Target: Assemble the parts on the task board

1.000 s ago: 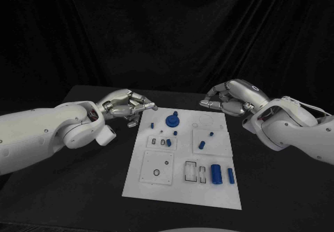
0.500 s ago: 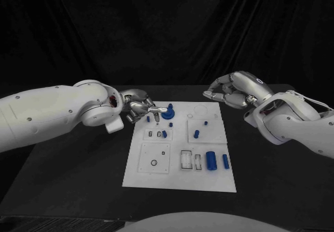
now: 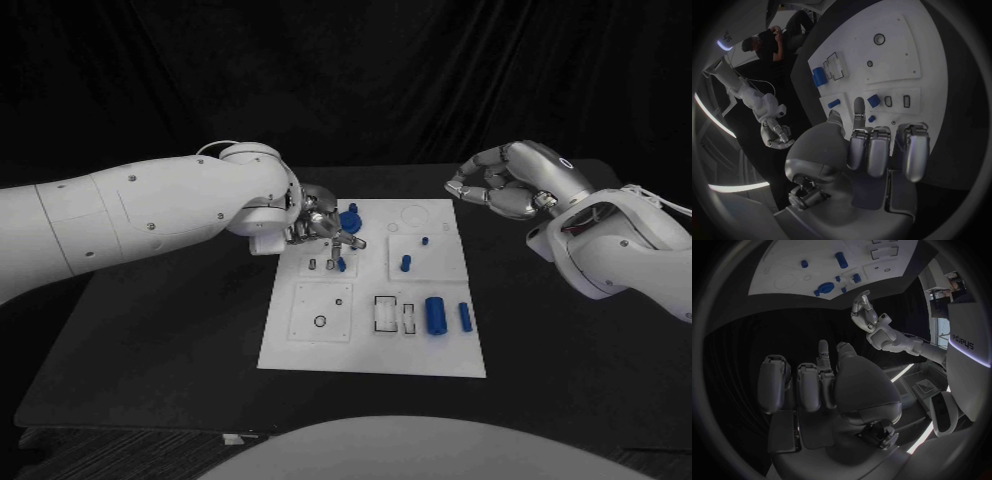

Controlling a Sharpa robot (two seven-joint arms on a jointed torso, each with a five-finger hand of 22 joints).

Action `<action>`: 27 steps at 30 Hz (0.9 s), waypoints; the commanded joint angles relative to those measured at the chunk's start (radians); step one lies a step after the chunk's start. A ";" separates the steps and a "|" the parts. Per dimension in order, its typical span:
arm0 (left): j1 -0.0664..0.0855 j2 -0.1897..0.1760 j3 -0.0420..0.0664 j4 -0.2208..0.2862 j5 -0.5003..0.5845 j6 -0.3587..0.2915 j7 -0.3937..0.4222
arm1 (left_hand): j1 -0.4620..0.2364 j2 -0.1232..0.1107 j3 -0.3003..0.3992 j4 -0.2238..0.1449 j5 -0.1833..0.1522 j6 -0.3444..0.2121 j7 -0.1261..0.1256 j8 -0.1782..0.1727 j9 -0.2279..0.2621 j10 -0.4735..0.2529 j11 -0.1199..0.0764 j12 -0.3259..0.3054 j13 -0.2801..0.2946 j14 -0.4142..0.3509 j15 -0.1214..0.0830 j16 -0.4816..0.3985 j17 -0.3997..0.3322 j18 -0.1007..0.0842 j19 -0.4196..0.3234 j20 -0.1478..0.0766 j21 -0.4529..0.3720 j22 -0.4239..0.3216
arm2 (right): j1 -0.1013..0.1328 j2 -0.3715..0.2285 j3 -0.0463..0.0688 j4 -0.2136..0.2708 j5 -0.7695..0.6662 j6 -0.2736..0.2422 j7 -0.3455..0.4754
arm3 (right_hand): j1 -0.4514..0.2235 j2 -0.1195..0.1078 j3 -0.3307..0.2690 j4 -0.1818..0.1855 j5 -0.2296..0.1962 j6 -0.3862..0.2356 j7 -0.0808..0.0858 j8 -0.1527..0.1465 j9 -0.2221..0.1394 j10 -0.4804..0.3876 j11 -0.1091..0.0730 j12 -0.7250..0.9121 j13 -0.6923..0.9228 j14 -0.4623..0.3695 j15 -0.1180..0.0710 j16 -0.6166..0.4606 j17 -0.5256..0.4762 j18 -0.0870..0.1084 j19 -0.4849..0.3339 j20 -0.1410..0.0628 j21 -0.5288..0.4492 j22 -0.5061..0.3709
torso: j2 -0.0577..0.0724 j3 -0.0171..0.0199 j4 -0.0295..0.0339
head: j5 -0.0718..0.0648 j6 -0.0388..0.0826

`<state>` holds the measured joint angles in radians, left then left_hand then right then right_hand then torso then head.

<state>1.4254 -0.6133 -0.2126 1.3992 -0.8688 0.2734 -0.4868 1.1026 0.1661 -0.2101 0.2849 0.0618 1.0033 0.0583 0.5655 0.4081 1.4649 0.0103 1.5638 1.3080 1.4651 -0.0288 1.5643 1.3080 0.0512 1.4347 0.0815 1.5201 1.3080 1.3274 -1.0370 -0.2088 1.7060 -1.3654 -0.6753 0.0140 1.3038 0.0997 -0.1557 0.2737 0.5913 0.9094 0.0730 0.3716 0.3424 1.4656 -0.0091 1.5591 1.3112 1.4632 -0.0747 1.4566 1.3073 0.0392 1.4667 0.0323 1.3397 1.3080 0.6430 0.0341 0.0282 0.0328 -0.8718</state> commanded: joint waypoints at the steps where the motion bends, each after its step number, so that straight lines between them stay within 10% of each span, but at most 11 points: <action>1: -0.005 0.013 0.001 -0.015 -0.054 0.046 -0.108 | -0.030 0.007 0.002 -0.009 -0.001 0.030 -0.018 0.006 0.061 0.106 -0.025 0.007 0.263 0.106 -0.022 0.007 0.263 -0.025 0.038 -0.016 0.013 0.179 | -0.003 0.000 0.001 0.000 0.000 0.001 -0.040 | 0.019 0.002 0.010 0.001 0.019 0.007 0.002 -0.007 -0.003 0.086 0.006 -0.004 0.224 0.065 0.005 -0.005 0.030 0.013 0.020 0.007 -0.006 0.194 | -0.010 0.0025 -0.0056 | -0.001 -0.001; 19: -0.039 0.036 0.001 -0.049 -0.058 0.035 -0.153 | -0.016 0.005 0.044 -0.035 0.038 0.020 -0.018 -0.065 0.113 0.106 -0.032 0.007 0.263 0.106 -0.033 0.007 0.263 -0.022 0.030 -0.031 0.001 0.166 | -0.010 0.009 0.001 -0.016 0.000 0.034 -0.070 | 0.032 -0.004 0.018 0.003 0.044 0.006 0.004 -0.017 -0.008 0.075 0.007 -0.014 0.203 0.065 0.005 -0.006 0.028 0.014 0.019 0.007 -0.011 0.193 | -0.021 0.0074 -0.0100 | 0.000 -0.001; 27: -0.067 0.041 0.001 -0.078 -0.058 0.008 -0.121 | -0.017 0.004 0.057 -0.041 0.044 0.009 -0.007 -0.122 0.107 0.106 -0.022 0.007 0.263 0.106 -0.025 0.007 0.263 -0.021 0.027 -0.024 -0.003 0.163 | -0.012 0.016 0.001 -0.022 0.000 0.038 -0.069 | 0.033 -0.004 0.019 0.004 0.045 0.004 0.005 -0.020 -0.009 0.071 0.008 -0.017 0.196 0.064 0.006 -0.006 0.027 0.014 0.018 0.008 -0.012 0.192 | -0.023 0.0040 -0.0096 | -0.002 -0.001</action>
<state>1.3609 -0.5754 -0.2127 1.3249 -0.9230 0.2958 -0.6310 1.0925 0.1723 -0.1577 0.2424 0.1025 1.0184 0.0503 0.4471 0.5163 1.4663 -0.0160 1.5674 1.3080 1.4651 -0.0609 1.5642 1.3077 0.0371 1.4674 0.0558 1.5230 1.3077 1.3177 -1.0209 -0.2086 1.6847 -1.3643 -0.6456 -0.0341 1.3257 0.0987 -0.1416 0.2800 0.6305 0.9123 0.0758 0.3589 0.3348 1.4622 -0.0058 1.5450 1.3112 1.4614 -0.0696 1.4566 1.3073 0.0391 1.4667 0.0323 1.3320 1.3076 0.6207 0.0402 0.0184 0.0323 -0.8725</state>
